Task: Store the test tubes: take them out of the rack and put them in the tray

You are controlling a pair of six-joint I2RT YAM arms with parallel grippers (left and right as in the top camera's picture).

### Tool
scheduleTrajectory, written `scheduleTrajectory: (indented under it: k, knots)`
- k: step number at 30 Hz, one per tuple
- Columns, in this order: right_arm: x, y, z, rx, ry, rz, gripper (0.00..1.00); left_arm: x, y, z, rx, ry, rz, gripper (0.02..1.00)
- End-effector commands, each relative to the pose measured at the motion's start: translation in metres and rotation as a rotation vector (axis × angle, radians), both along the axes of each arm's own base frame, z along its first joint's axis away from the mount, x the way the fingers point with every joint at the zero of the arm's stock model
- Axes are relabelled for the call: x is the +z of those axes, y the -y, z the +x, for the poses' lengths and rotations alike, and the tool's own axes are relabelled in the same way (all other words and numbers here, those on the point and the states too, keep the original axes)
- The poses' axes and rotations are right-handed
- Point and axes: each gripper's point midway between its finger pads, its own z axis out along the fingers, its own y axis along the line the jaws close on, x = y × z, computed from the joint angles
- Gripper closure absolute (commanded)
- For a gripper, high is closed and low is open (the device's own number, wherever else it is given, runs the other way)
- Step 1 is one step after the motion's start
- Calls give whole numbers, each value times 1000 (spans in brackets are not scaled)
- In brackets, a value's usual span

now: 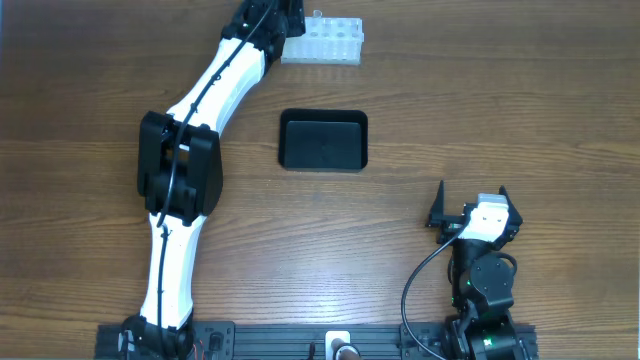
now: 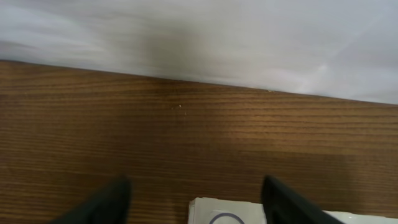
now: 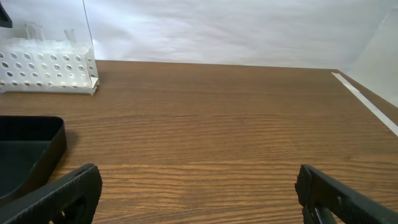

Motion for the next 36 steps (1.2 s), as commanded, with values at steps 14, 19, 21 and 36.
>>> scheduleTrajectory:
  k: [14, 19, 21, 36]
  knots:
    - [-1, 3, -1, -18, 4, 5, 9, 0, 12, 1, -24, 0, -16, 566]
    - [-1, 3, -1, -18, 4, 5, 9, -2, 11, 0, -24, -6, -14, 584]
    - [-1, 3, -1, -18, 4, 5, 7, -2, 11, -1, -23, -10, -13, 599]
    - [-1, 3, -1, -18, 4, 5, 7, -4, 13, -2, -21, -19, -30, 726]
